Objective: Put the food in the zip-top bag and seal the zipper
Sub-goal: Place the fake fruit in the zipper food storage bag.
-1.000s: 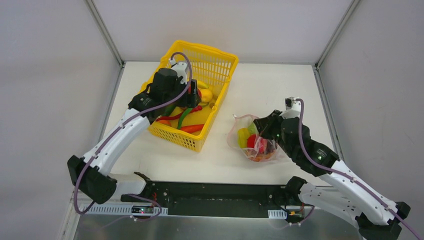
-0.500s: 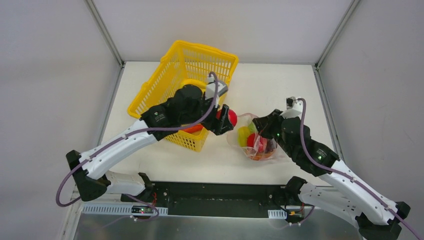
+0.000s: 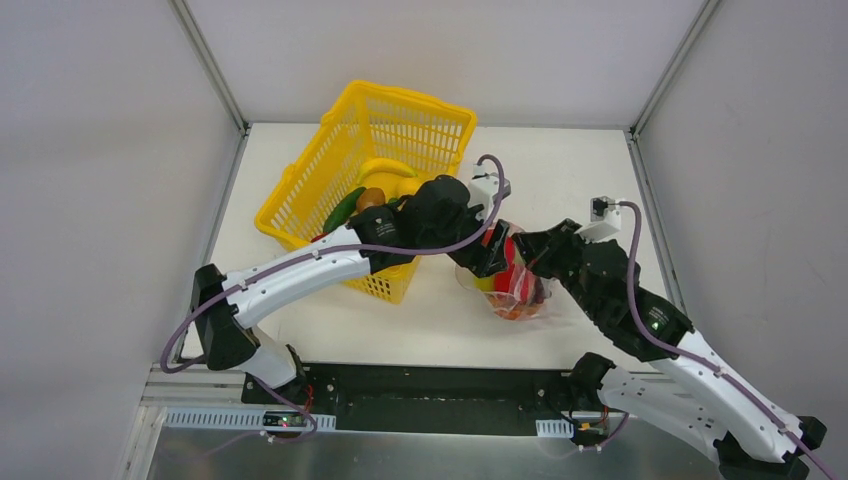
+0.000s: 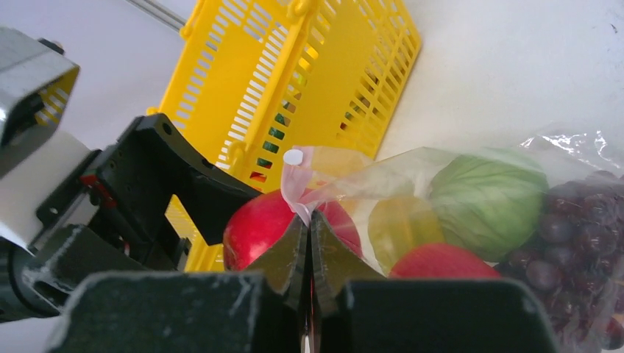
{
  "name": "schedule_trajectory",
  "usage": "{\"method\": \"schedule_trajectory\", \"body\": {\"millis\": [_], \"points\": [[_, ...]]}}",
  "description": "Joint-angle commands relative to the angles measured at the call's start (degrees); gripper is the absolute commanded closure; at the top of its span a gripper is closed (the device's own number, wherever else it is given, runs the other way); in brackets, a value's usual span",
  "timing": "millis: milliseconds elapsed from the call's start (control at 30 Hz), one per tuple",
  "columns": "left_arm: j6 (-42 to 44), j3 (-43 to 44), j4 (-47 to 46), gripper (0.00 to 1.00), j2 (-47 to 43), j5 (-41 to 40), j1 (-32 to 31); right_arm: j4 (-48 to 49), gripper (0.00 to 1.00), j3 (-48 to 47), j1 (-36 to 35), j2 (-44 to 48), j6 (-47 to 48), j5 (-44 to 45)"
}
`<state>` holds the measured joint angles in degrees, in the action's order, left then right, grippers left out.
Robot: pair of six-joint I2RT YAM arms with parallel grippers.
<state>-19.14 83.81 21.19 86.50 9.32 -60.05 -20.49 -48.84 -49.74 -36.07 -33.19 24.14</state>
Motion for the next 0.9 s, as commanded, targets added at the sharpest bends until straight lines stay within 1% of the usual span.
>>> {"method": "schedule_trajectory", "body": {"millis": [0,67,133,200,233,433,567,700,767,867], "points": [[-1.34,4.47,-2.28,0.68,2.65,-1.8,-1.82,8.61,1.0,0.46,0.12,2.26,-3.66,-0.6],[-1.27,5.32,-2.29,0.63,3.63,-1.28,-2.28,9.71,1.0,1.01,0.13,3.07,-4.38,0.48],[-0.52,6.82,-0.49,0.55,4.69,-1.47,-2.65,10.08,1.0,1.11,0.1,3.65,-5.12,2.41],[0.3,8.23,1.94,0.42,5.26,-3.42,-2.62,10.8,1.0,1.15,0.09,4.2,-5.27,3.8],[0.51,8.51,2.38,0.37,5.07,-4.07,-2.61,11.08,1.0,1.12,0.08,4.39,-5.29,4.4],[0.64,8.92,0.27,0.07,1.83,-2.32,-2.7,11.02,1.0,0.55,0.16,4.58,-4.82,7.71],[0.72,10.61,1.22,0.01,1.11,0.11,-2.7,11.04,1.0,0.54,0.08,4.76,-4.7,8.67],[1.13,10.2,2.24,0.01,-0.73,0.02,-3.3,11.0,1.0,0.59,0.15,4.91,-4.28,9.36],[1.29,10.15,4.15,0.02,-1.85,-1.82,-3.34,10.85,1.0,0.5,0.13,4.88,-4.25,9.43],[1.06,8.67,7.6,0.06,-4.27,-8.05,-3.5,10.74,1.0,0.59,0.13,5.11,-4.24,9.52]]}}
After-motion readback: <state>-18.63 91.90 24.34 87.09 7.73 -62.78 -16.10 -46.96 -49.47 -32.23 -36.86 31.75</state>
